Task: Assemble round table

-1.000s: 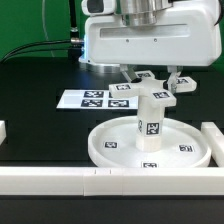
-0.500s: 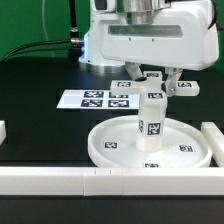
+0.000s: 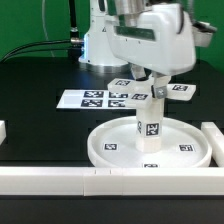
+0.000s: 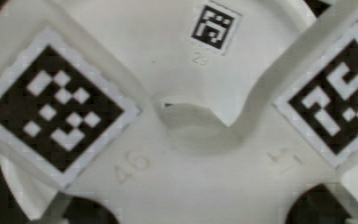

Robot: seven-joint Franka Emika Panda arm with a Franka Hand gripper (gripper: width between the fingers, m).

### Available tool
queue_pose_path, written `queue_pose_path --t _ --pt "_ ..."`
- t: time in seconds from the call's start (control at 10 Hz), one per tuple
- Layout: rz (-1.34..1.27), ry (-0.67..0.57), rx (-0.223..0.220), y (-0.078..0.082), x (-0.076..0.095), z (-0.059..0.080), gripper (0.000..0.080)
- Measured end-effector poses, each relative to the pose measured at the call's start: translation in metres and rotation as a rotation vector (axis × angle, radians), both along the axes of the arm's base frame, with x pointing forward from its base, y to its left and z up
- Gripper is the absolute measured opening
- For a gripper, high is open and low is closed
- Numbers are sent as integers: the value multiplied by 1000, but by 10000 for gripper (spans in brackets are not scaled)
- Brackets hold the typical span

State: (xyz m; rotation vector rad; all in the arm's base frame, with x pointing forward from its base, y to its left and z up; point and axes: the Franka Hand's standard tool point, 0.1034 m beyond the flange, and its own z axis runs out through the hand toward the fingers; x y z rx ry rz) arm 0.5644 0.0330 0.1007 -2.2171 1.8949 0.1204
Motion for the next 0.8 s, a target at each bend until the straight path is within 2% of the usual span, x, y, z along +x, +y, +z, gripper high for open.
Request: queue_pose_path --t 0.4,0.6,0.7,0.8 --pt "-366 26 36 2 0 0 451" --pt "-415 33 43 2 0 0 451" --pt "-416 34 47 4 0 0 558" --pt "-405 32 48 5 0 0 621"
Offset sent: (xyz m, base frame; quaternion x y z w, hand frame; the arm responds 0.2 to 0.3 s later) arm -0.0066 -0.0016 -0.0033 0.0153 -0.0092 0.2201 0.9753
